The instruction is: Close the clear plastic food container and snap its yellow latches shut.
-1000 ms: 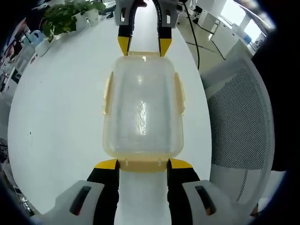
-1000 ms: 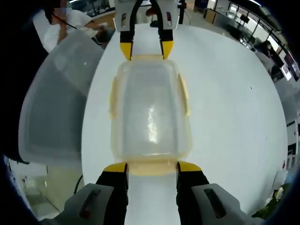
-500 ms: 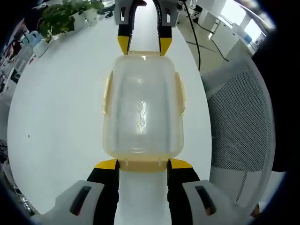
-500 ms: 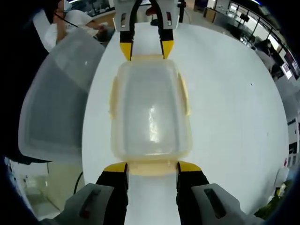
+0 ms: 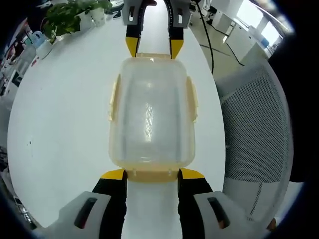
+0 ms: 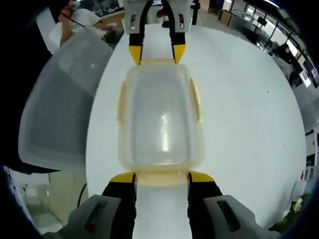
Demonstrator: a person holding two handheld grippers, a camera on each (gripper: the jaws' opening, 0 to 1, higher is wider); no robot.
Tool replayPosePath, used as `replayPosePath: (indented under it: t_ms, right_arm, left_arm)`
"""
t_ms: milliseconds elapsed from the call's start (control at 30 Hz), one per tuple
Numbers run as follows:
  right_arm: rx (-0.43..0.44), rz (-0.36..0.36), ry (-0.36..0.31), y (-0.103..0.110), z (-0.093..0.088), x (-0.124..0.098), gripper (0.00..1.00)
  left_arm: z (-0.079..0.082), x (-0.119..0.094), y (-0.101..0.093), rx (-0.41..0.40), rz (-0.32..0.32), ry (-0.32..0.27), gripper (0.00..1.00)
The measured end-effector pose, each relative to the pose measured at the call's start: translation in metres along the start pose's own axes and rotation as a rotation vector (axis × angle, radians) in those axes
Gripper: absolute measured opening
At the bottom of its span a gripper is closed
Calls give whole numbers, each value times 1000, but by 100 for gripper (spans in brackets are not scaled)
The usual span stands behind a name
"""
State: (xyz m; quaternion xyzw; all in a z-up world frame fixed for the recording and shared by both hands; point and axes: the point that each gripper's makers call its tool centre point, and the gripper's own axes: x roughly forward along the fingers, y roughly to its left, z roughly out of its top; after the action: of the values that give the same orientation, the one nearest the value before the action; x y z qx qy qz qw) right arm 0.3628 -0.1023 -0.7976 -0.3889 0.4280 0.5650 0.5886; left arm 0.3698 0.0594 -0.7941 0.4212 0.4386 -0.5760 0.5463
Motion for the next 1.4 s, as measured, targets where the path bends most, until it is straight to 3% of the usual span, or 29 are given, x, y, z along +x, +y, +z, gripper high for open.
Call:
replayPosePath:
  t_ms: [267,1033,1400]
  right_arm:
    - [-17,-4,4,3,3,2,38]
    - [-18,-8,-6,3,2,5,38]
    - [-73,-10,10,3,-6,5,40]
  left_arm:
    - [-3,0,-6,3,6,16,39]
    - [-6,5,-5,-3,7,-11,39]
    - [-1,4,-6,2,16,-25,40]
